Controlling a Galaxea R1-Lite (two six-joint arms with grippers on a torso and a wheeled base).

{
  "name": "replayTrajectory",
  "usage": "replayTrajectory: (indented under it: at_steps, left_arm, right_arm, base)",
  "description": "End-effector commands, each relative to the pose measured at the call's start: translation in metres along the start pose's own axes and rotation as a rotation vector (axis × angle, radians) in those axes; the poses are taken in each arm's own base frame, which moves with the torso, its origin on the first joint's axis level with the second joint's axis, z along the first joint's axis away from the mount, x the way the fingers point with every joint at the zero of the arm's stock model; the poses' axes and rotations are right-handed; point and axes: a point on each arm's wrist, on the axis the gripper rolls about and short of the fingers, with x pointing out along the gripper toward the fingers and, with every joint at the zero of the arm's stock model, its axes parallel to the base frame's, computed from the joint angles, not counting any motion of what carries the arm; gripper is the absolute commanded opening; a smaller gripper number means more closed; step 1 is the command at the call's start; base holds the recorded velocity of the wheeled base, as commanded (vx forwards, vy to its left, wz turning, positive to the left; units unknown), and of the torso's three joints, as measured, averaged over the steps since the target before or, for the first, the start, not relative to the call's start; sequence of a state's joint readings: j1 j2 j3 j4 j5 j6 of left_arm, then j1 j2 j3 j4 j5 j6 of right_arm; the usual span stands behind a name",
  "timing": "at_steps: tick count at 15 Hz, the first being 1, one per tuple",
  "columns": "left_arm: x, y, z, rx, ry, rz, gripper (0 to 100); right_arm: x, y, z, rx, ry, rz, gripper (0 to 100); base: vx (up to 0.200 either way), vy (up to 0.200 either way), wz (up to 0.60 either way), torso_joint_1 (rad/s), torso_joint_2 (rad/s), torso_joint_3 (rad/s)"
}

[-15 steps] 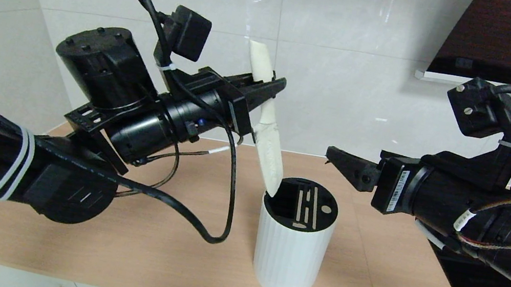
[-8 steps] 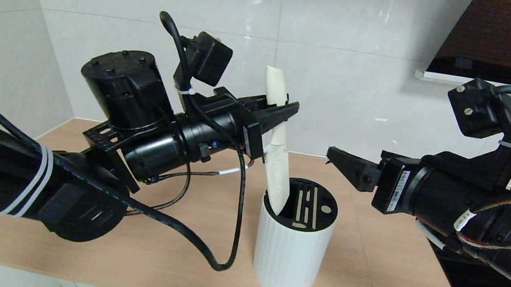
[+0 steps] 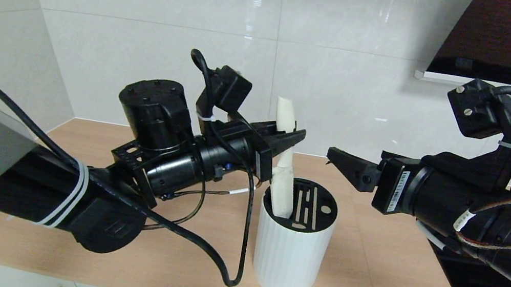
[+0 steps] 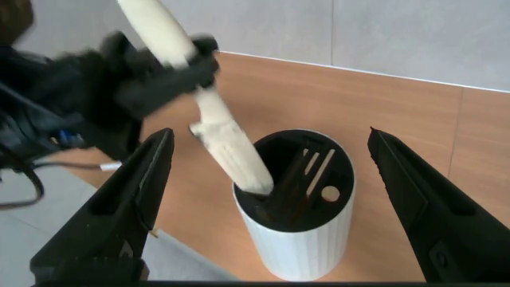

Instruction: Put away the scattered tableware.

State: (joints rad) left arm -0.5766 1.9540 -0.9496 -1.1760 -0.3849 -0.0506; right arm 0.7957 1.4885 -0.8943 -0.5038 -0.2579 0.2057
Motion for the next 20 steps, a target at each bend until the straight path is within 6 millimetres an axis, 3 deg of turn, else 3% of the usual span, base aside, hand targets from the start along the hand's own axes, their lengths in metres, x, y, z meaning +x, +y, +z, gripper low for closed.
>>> replayTrajectory:
  at_steps: [1,16,17,20]
  left_arm:
    - [0.004,0.002,-0.016,-0.012,0.037,0.0,0]
    - [0.015,-0.006,-0.058,-0.028,0.132,-0.005,0]
    - [0.015,-0.006,-0.058,-0.027,0.131,-0.003,100]
    - [0.016,-0.006,-0.055,-0.023,0.117,0.016,100]
  right_arm:
    - [0.001,0.0,-0.001,-0.002,0.002,0.0,100]
    - [0.0,0.0,-0.001,-0.001,0.003,0.0,100]
    - [0.0,0.0,-0.001,-0.001,0.005,0.0,100]
    - [0.0,0.0,-0.001,-0.001,0.005,0.0,100]
  base:
    - [0.0,0.0,0.0,0.0,0.0,0.0]
    - [0.0,0.0,0.0,0.0,0.0,0.0]
    - [0.0,0.0,0.0,0.0,0.0,0.0]
    - [0.0,0.0,0.0,0.0,0.0,0.0]
